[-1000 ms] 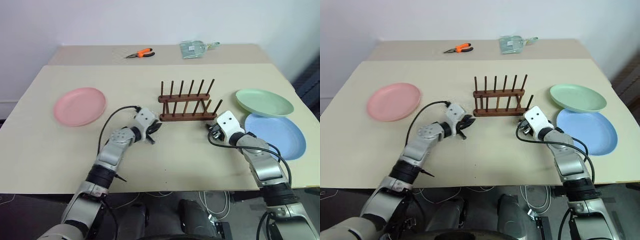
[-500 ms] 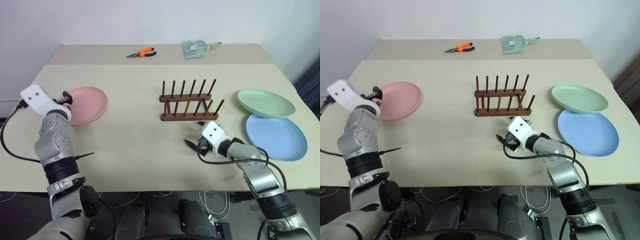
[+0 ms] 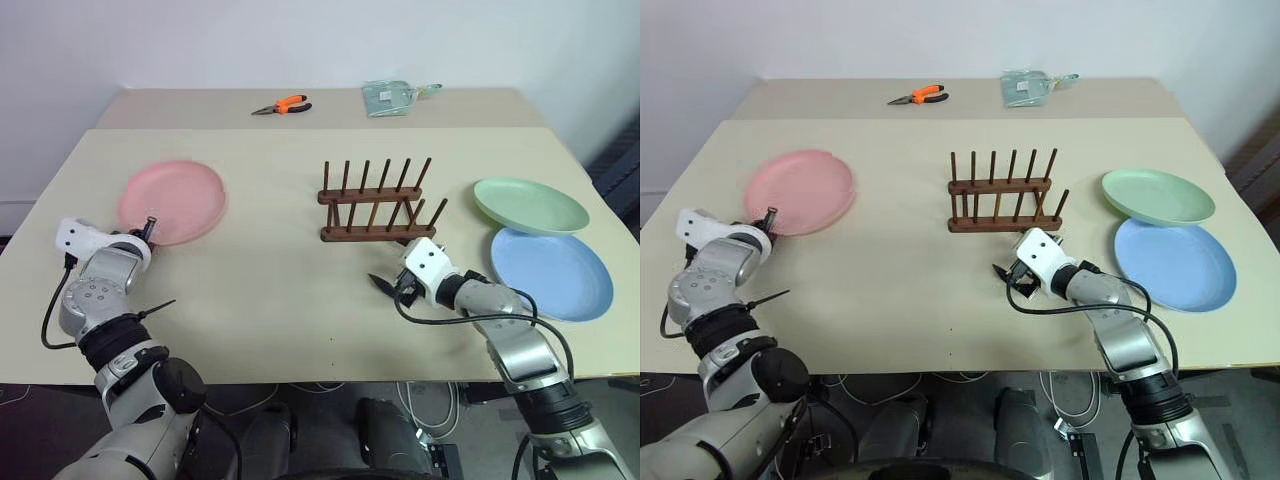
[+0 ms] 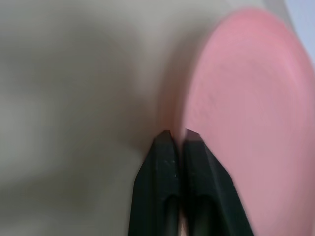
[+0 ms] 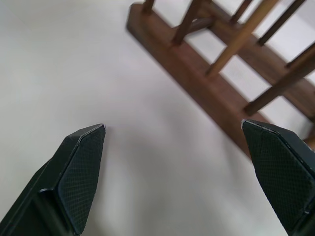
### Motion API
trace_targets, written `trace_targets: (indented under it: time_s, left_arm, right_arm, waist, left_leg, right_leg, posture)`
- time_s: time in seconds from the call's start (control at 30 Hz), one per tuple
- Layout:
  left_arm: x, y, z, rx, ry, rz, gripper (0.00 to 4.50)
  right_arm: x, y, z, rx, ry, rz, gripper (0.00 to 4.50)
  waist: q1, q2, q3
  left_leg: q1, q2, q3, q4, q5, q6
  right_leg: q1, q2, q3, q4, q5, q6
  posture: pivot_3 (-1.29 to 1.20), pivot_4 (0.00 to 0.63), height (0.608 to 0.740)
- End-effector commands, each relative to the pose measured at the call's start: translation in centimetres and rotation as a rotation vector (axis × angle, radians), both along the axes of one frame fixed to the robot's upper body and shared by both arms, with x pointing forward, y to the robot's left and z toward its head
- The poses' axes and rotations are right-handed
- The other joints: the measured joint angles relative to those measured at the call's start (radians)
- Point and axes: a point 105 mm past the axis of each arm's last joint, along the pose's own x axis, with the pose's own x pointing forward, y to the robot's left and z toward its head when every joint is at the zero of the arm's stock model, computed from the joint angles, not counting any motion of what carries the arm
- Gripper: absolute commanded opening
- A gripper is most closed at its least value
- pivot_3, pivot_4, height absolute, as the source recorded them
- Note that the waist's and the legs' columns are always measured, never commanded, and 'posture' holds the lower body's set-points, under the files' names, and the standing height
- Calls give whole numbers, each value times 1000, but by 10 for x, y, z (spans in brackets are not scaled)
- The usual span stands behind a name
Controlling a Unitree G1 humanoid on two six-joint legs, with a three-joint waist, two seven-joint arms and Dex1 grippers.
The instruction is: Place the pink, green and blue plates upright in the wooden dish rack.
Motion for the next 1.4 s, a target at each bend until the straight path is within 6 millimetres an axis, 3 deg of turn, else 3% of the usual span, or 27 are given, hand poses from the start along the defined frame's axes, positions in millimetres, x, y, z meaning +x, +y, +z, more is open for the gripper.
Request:
trace_targets:
  time_s: [0.03, 0.2, 0.3, 0.5, 0.6, 0.83, 0.93, 1.0, 1.1, 1.17, 1.23, 1.33, 1.4]
  left_arm:
    - [17, -55, 71, 267, -256, -242, 16]
    - [11, -141, 118, 482, -488, -524, 16]
    - [0, -185, 137, 578, -584, -658, 16]
    - [-12, -222, 150, 596, -644, -762, 16]
    - [-14, -225, 153, 575, -649, -772, 0]
    - [-17, -223, 147, 511, -641, -795, 0]
    - [-9, -207, 154, 418, -653, -706, 1078]
    - [-4, -188, 169, 365, -700, -594, 2070]
    - [5, -153, 180, 375, -711, -427, 3587]
    - [9, -136, 176, 527, -679, -372, 3587]
    - [11, -136, 158, 737, -628, -439, 3587]
    - [3, -153, 115, 892, -583, -688, 3587]
    - [-16, -170, 87, 919, -596, -897, 3587]
  right_arm:
    - [-3, 8, 49, -9, -171, 60, 4500]
    - [-7, 41, 95, -121, -406, 199, 4500]
    - [3, 54, 114, -274, -556, 219, 4500]
    - [17, 60, 110, -497, -655, 253, 4500]
    - [23, 56, 105, -555, -661, 242, 3624]
    - [28, 47, 107, -617, -716, 188, 38]
    - [28, 41, 111, -644, -748, 169, 0]
    - [26, 35, 117, -631, -764, 147, 0]
    - [21, 22, 136, -465, -758, 77, 0]
    - [16, 13, 151, -240, -704, 32, 0]
    - [9, 4, 163, 50, -589, 22, 0]
    - [-4, -5, 172, 348, -410, 95, 0]
    - [-11, -12, 176, 454, -329, 142, 0]
  waist:
    - [3, 0, 0]
    - [-7, 0, 0]
    - [-11, 0, 0]
    - [-7, 0, 0]
    - [-6, 0, 1]
    - [-8, 0, 1]
    - [-5, 0, 1]
    - [-2, -2, 2]
    - [-2, -2, 2]
    - [-7, -2, 2]
    - [-13, -1, 2]
    - [-6, 0, 2]
    - [-3, 0, 3]
  left_leg:
    - [0, 0, 0, 0, 0, 0]
    - [1, 0, 1, -1, 0, 0]
    - [1, 1, 1, -1, 0, 0]
    - [0, 0, 2, -2, 0, 0]
    - [0, 0, 1, -1, 0, 0]
    - [0, 0, 1, -2, 0, 0]
    - [0, 0, 1, -1, 0, 0]
    - [0, 0, 1, -1, 0, 0]
    - [0, 0, 1, -1, 0, 0]
    - [0, 0, 1, -2, 0, 0]
    - [1, 1, 2, -3, 0, 0]
    - [1, 1, 2, -3, 0, 0]
    - [-1, 1, 1, -2, -1, 1]
  right_leg:
    - [0, 0, 0, 0, 0, 0]
    - [0, 0, 1, -1, 0, 0]
    - [-1, 0, 1, -1, 0, 0]
    - [-1, 0, 1, -1, 0, 0]
    - [-1, 0, 1, -1, 0, 0]
    - [-1, 0, 1, -1, 0, 0]
    - [-1, 0, 1, -1, 0, 0]
    - [0, 0, 1, -2, 0, 0]
    - [-1, 0, 1, -2, 0, 0]
    - [0, 0, 1, -3, 0, -1]
    - [-1, 1, 2, -4, 0, -1]
    - [0, 1, 2, -4, 0, -1]
    - [0, 1, 2, -5, 0, -1]
  posture:
    - [0, 150, 740]
    - [0, 150, 740]
    - [0, 150, 740]
    - [0, 150, 740]
    - [0, 150, 740]
    - [0, 150, 740]
    - [0, 150, 740]
    - [0, 150, 740]
    - [0, 150, 740]
    - [0, 150, 740]
    - [0, 150, 740]
    - [0, 150, 740]
    - [0, 150, 740]
